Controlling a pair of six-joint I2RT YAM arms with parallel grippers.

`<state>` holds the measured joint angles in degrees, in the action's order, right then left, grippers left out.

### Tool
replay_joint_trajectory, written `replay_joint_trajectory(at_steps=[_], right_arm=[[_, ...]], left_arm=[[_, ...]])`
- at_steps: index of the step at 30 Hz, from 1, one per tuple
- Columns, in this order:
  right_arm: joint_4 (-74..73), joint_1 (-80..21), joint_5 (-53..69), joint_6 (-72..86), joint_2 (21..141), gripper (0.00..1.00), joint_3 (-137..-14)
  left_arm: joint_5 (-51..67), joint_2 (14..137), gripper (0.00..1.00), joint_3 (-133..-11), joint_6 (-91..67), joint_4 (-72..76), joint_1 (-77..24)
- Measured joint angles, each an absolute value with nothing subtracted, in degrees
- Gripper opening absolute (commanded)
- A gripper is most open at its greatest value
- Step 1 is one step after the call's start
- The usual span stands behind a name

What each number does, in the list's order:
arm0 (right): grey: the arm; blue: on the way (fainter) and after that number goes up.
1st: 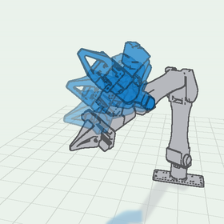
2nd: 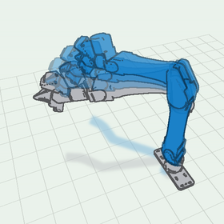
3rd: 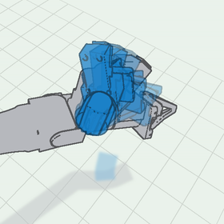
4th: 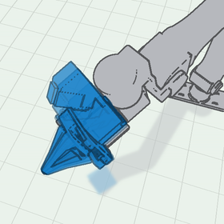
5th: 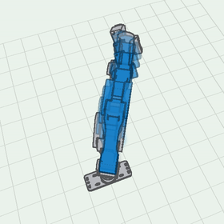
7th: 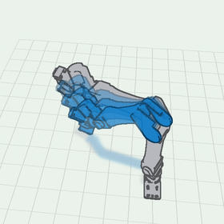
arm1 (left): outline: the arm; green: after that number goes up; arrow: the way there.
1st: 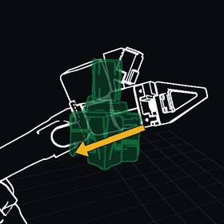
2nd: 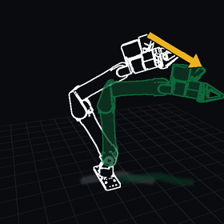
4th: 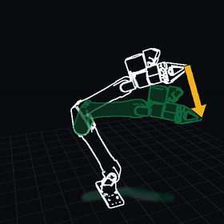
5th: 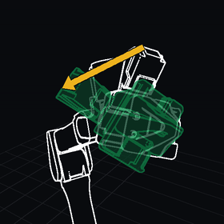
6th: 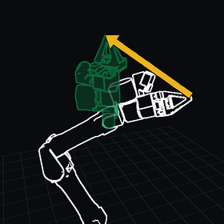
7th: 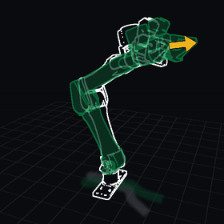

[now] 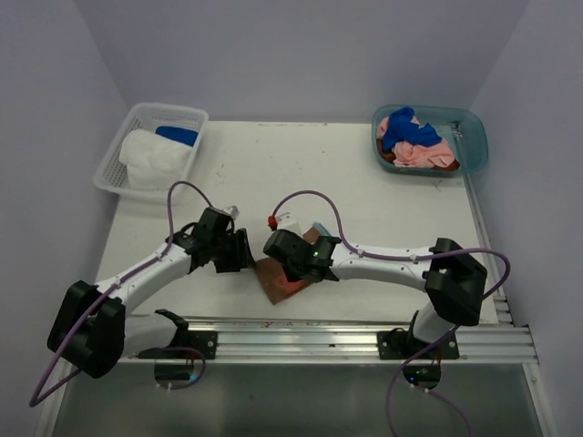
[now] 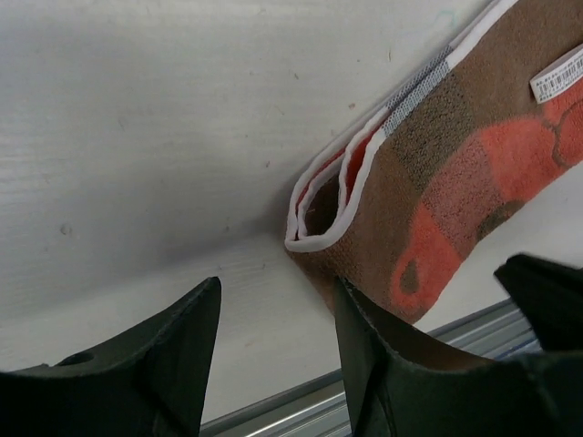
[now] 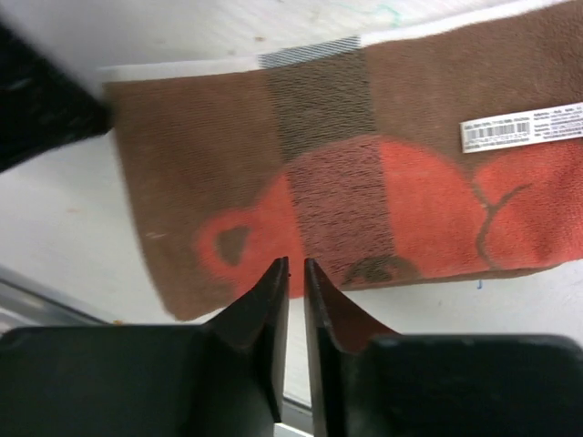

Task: Roll the towels
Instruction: Roll the towel

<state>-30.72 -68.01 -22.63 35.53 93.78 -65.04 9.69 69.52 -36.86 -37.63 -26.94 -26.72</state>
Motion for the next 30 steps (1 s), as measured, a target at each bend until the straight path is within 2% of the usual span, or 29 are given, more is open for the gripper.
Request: replay_joint_trajectory(at_steps=[2, 6, 20, 26, 30], right_arm=[[-30.1, -64.9, -20.9, 35.4, 93.8, 0.06, -63.5], [-28.7, -60.5, -17.8, 35.0, 93.8, 0.0, -62.5], [-21.8, -61.1, -9.2, 36.0, 100.2, 0.0, -59.8], [-19.6, -61.1, -8.3, 36.6, 100.6, 0.0, -59.4], [-18.5, -61.1, -8.0, 37.1, 100.6, 0.0, -59.0]], left_arm=[[11.8, 68.5, 0.56, -34.2, -39.0, -25.2, -26.7], [14.6, 68.4, 0.54, -31.4, -41.0, -22.3, -26.7], [20.8, 68.7, 0.46, -27.3, -45.5, -14.0, -27.5], [22.2, 68.5, 0.47, -25.2, -46.6, -12.6, -28.4], [22.3, 66.4, 0.53, -23.7, -47.5, -12.4, -28.6]])
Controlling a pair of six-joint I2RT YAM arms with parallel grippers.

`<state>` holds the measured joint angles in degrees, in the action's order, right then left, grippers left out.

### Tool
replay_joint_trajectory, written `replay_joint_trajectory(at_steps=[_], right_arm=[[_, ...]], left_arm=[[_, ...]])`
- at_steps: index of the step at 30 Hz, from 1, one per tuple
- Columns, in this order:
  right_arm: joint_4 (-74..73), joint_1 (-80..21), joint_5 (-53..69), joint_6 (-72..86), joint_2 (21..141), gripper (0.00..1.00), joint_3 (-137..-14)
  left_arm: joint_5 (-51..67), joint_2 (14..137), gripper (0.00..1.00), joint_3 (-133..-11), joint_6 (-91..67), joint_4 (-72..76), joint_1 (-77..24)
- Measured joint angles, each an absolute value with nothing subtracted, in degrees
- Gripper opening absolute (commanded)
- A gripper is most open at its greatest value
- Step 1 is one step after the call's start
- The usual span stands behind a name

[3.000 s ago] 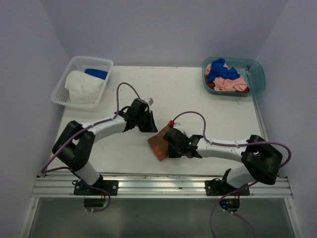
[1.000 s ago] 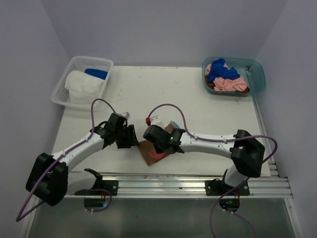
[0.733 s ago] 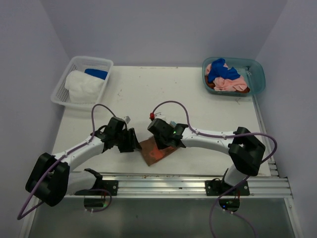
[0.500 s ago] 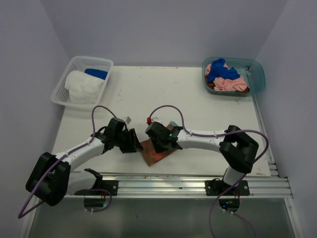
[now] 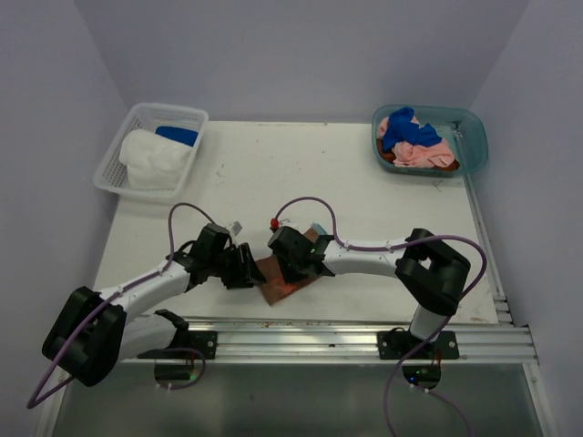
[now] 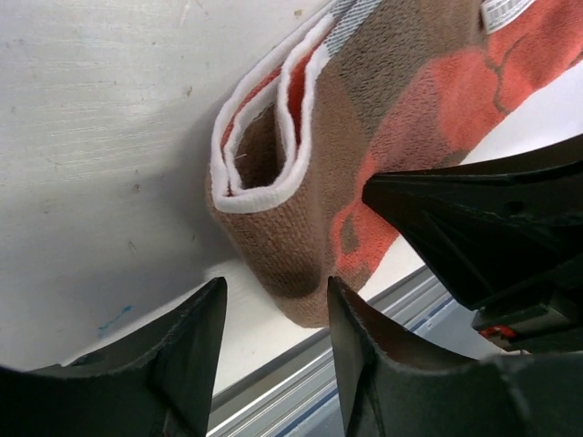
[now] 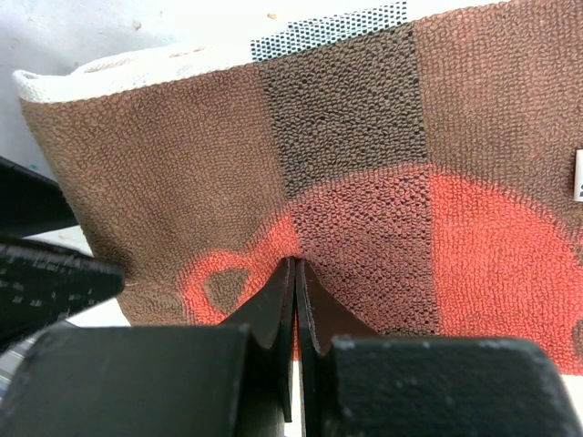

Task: Roll the towels
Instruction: Roll the towel

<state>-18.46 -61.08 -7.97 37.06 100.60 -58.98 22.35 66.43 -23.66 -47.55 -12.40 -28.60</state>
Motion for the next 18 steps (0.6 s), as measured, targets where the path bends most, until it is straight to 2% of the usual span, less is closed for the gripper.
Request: replay_joint_trajectory(at_steps=[4, 12, 16, 17, 18], right_arm=[[-18.3, -61.1, -7.9, 37.1, 100.6, 0.0, -59.0], [-18.3, -61.1, -7.9, 37.2, 100.6, 0.0, -59.0], [-18.4, -61.1, -8.0, 37.3, 100.6, 0.0, -59.0], [-18.4, -61.1, -8.0, 37.3, 100.6, 0.0, -59.0], [-18.4, -61.1, -8.0, 37.4, 100.6, 0.0, -59.0]], left_arm=[[22.3, 64.4, 0.55, -23.1, -48.5, -11.3, -28.6], [22.2, 66.0, 0.45, -22.9, -49.1, -9.4, -28.9], [22.1, 66.9, 0.38, -22.9, -49.6, -9.3, -29.9], [22.0, 67.0, 0.29, -22.9, -50.0, -9.1, -30.2], [21.9, 67.2, 0.25, -22.9, -50.5, -8.9, -30.5]])
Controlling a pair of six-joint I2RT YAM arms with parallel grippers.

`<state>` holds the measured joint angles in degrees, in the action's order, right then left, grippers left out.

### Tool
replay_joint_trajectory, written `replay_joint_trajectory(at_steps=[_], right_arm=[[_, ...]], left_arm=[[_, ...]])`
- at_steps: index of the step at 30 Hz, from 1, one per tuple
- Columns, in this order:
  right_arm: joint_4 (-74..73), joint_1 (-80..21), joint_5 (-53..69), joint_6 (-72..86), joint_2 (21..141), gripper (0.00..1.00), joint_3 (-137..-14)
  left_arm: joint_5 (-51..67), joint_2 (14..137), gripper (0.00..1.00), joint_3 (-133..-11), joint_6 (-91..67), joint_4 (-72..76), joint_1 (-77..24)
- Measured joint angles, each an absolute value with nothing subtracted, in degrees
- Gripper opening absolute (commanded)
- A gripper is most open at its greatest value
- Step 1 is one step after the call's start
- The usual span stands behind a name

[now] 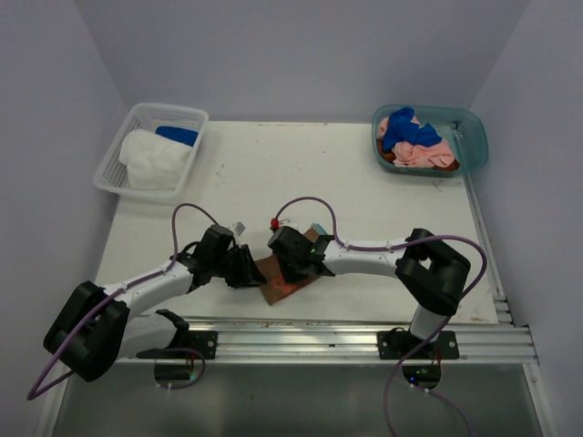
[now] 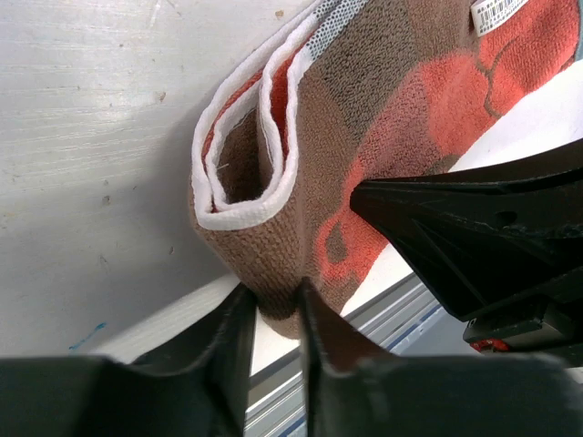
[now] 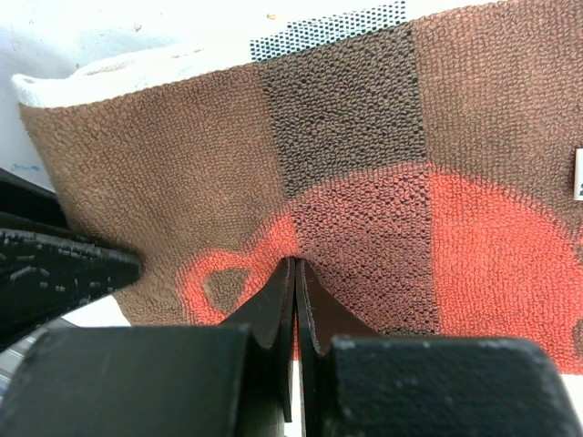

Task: Roll the towels
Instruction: Roll the towel

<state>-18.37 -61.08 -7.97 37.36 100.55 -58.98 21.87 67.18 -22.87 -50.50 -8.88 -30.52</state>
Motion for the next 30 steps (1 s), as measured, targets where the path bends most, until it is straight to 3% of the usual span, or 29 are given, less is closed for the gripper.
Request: replay_joint_trajectory(at_steps=[5, 10, 30], right_arm=[[-18.2, -61.1, -8.0, 37.5, 100.5, 0.0, -58.8], [-17.5, -61.1, -7.9, 37.6, 100.5, 0.0, -58.5], [-15.8, -61.1, -7.8, 38.5, 100.0, 0.0, -57.6]], left_arm=[[20.2, 67.2, 0.08, -23.0, -51.8, -8.3, -31.6], [19.7, 66.8, 0.04, -24.8, -52.0, -8.6, -31.7], [20.3, 71.0, 0.0, -30.1, -53.1, -4.7, -33.8]])
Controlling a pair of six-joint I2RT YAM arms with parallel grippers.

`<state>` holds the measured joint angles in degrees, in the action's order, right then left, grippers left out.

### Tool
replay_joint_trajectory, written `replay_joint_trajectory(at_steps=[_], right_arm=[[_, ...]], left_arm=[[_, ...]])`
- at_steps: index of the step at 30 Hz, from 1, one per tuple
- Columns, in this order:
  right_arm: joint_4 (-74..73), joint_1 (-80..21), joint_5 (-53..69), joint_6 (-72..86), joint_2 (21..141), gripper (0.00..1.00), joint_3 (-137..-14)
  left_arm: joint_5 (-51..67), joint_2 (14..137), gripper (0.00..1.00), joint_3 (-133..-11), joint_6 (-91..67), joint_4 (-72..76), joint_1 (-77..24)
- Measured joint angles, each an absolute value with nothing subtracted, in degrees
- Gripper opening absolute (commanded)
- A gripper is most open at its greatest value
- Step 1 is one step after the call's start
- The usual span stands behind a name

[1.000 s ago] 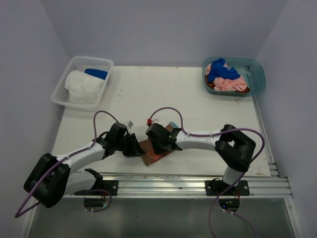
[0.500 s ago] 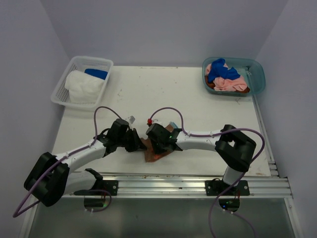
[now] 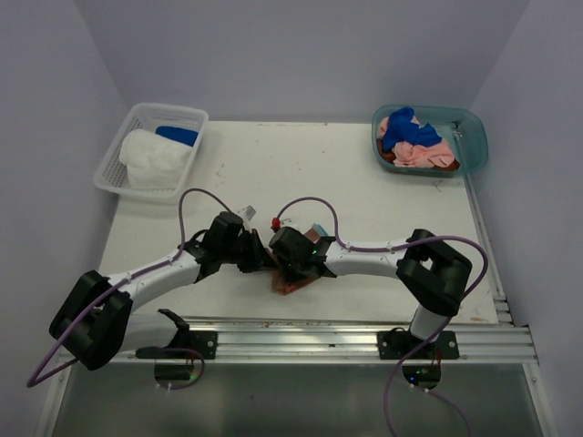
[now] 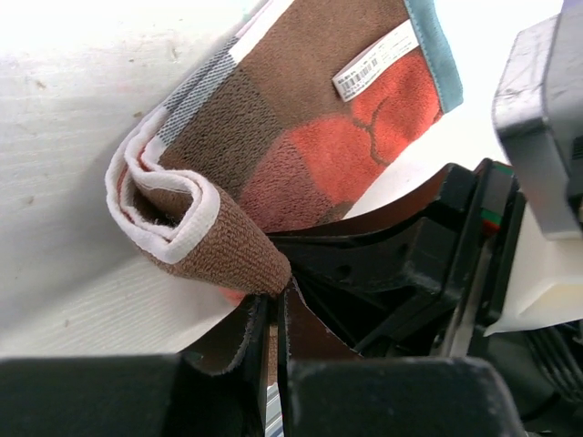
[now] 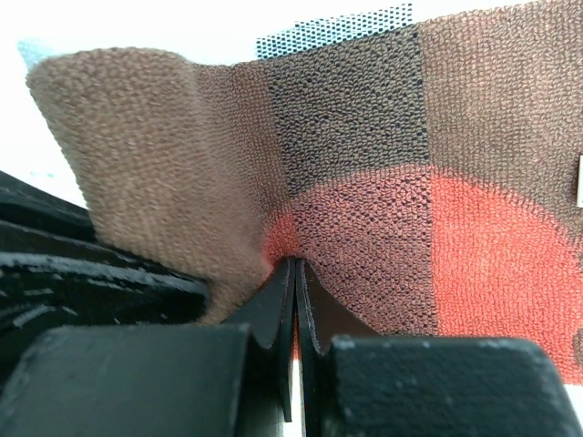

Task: Roll the towels
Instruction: Roll the towel

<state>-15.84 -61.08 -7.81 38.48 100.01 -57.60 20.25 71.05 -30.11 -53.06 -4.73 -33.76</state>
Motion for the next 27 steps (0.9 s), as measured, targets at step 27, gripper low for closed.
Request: replay_joint_trajectory(at_steps=[27], right_arm=[[-21.8, -50.4, -15.5, 35.6, 89.3, 0.0, -54.8]], left_arm=[[20.7, 75.5, 0.0, -35.6, -53.4, -2.8, -34.8]])
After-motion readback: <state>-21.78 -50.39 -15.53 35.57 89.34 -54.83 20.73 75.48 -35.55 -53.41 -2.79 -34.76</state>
